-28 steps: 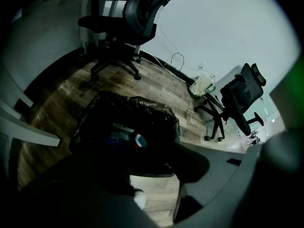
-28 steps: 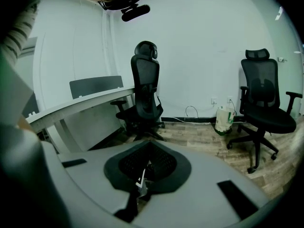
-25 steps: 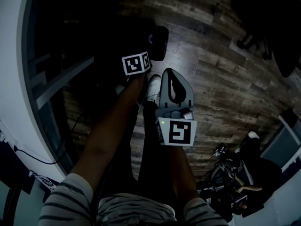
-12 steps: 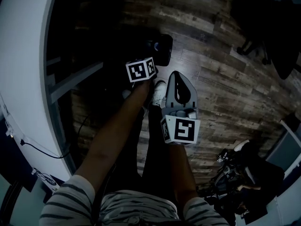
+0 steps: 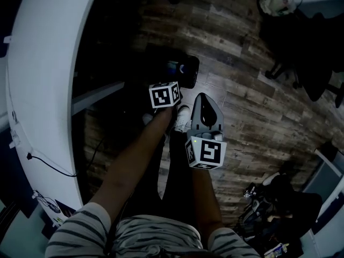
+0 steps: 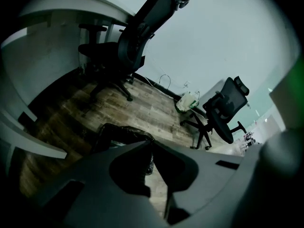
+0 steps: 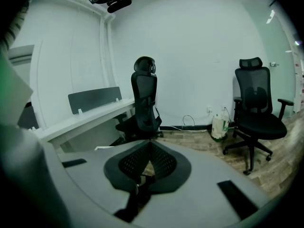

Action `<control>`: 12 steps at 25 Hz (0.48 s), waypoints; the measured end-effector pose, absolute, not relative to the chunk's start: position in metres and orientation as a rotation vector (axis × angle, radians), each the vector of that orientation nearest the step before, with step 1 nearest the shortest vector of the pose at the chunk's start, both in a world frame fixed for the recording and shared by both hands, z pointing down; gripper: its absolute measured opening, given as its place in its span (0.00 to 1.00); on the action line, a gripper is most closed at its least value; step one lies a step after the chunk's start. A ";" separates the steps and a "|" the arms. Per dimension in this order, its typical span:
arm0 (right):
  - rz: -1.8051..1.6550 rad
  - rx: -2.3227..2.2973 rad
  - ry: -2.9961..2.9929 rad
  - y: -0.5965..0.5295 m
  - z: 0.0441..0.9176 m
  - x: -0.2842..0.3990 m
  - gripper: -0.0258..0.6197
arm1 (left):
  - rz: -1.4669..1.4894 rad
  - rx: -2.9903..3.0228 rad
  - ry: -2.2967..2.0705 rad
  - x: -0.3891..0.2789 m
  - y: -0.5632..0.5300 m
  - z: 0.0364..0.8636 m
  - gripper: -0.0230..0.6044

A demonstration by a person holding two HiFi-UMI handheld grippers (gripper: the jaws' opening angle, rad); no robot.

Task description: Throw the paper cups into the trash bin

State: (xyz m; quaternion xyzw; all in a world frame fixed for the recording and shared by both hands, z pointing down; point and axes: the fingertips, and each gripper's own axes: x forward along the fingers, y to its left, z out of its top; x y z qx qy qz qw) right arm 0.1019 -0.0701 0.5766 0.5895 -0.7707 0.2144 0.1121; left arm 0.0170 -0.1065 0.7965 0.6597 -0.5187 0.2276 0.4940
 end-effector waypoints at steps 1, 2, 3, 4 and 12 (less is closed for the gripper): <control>0.620 1.728 -2.270 -0.071 0.572 0.100 0.06 | 0.551 1.623 -1.263 0.016 -0.108 0.788 0.09; 0.609 1.726 -2.278 -0.072 0.567 0.099 0.06 | 0.538 1.642 -1.268 0.016 -0.111 0.780 0.08; 0.602 1.723 -2.285 -0.073 0.563 0.098 0.06 | 0.516 1.654 -1.271 0.017 -0.114 0.772 0.08; 0.601 1.723 -2.293 -0.074 0.558 0.097 0.06 | 0.492 1.660 -1.271 0.016 -0.116 0.765 0.08; 0.580 1.705 -2.340 -0.072 0.524 0.082 0.06 | 0.418 1.699 -1.293 0.003 -0.119 0.714 0.08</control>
